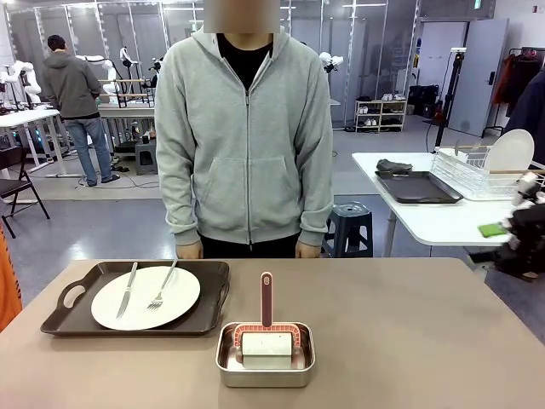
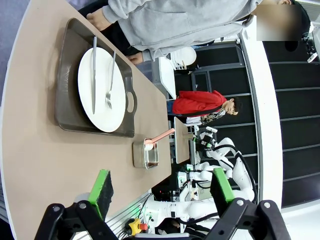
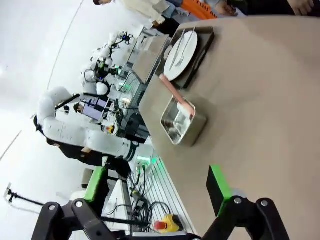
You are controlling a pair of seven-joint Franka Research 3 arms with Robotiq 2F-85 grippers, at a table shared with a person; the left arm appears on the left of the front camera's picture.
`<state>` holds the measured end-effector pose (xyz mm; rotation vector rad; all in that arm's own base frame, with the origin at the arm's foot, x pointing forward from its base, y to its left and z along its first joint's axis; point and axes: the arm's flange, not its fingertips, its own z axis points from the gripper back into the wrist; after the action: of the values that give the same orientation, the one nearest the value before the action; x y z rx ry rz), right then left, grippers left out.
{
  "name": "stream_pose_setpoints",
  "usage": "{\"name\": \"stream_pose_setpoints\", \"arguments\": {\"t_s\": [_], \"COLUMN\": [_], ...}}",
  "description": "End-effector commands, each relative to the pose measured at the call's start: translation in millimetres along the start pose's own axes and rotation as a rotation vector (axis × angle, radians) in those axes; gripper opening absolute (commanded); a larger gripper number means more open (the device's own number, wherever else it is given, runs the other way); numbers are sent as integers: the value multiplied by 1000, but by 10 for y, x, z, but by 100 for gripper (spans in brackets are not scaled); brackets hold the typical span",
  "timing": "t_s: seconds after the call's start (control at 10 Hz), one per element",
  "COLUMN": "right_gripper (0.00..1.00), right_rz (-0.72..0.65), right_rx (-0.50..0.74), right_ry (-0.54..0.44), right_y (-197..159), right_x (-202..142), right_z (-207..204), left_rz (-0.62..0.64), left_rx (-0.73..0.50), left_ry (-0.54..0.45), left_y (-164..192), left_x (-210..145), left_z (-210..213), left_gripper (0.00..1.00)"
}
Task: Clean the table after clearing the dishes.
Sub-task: When the right (or left) Handle tray is removed, use the right hand (or left hand) to clean the right (or left) side of the table with the Lint Roller.
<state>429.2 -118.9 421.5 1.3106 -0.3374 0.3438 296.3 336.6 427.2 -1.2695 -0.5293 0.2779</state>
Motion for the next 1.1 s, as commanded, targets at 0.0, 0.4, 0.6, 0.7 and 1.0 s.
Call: {"name": "stream_pose_setpoints", "arguments": {"t_s": [0.0, 0.4, 0.6, 0.7, 1.0], "right_gripper": [100, 100, 100, 100, 100], "right_rz": [32, -43, -58, -91, -227], "right_rx": [47, 24, 13, -16, -197], "right_ry": [-19, -77, -82, -100, -282], "right_y": [-200, -500, -548, -544, -371], "right_x": [-127, -352, -308, -325, -394], "right_z": [363, 878, 912, 944, 1113], "left_rz": [-11, -11, -11, -11, -11], "left_rx": [-7, -7, -7, -7, -7], "left_ry": [0, 0, 0, 0, 0], "left_y": [-10, -10, -10, -10, -10], "left_x": [-13, -13, -13, -13, -13], "left_z": [28, 28, 28, 28, 28], "left_gripper": [100, 100, 100, 100, 100]}}
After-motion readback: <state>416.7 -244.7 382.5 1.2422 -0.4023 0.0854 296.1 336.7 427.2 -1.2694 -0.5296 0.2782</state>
